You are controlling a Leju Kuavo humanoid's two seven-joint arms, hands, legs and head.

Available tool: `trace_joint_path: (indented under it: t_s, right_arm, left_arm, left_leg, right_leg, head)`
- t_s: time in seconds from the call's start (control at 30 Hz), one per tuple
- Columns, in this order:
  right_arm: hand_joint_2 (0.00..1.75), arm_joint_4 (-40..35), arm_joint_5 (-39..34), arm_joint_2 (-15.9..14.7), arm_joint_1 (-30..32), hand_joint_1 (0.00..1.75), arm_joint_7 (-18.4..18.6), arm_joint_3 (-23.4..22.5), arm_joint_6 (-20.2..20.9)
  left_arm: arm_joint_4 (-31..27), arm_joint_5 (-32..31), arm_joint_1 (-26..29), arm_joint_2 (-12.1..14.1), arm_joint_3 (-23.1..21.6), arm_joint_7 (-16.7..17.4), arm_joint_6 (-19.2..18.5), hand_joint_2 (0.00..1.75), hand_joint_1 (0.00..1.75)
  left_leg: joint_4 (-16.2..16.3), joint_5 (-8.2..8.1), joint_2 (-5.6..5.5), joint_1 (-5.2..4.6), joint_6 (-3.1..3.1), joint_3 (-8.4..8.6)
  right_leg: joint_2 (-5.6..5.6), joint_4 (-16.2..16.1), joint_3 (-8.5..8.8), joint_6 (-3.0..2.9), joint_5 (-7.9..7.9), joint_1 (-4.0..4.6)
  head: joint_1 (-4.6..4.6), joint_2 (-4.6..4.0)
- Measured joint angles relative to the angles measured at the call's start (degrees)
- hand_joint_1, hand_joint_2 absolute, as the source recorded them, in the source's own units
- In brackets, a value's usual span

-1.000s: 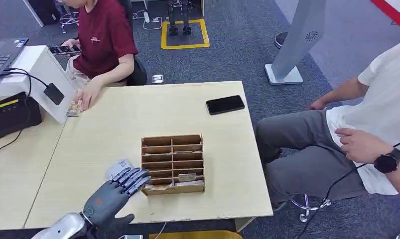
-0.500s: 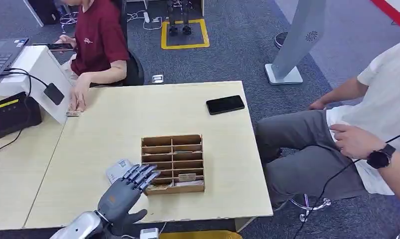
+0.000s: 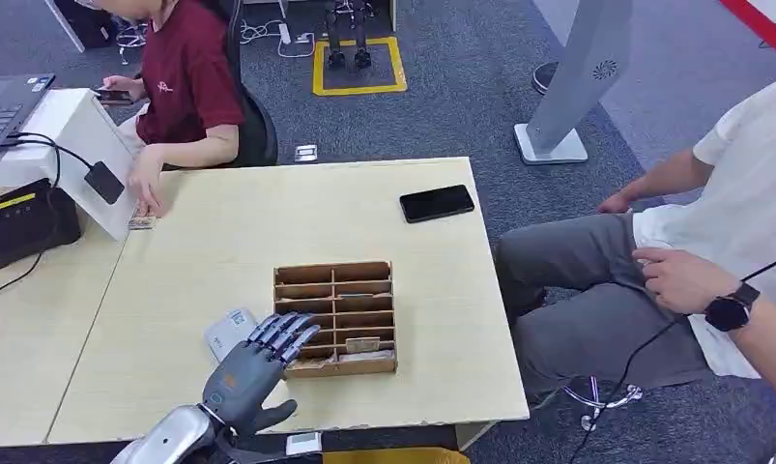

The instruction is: Pass the card to the sensor for recognition and then transmit it.

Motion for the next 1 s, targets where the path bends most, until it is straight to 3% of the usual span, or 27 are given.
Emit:
trace_joint_path:
  t_s: [1.0]
  right_arm:
    - [0.0,0.0,0.0,0.17,0.01,0.0,-0.74,0.0,-0.68]
  left_arm:
    - [1.53,0.0,1.2,-0.24,0.0,0.0,0.07,1.75,0.0]
  left_leg:
    - [0.0,0.0,-0.01,-0.01,0.0,0.0]
  right_leg:
    - [-0.01,0.0,0.01,0.0,0.0,0.0]
  head:
    - [0.02,0.0]
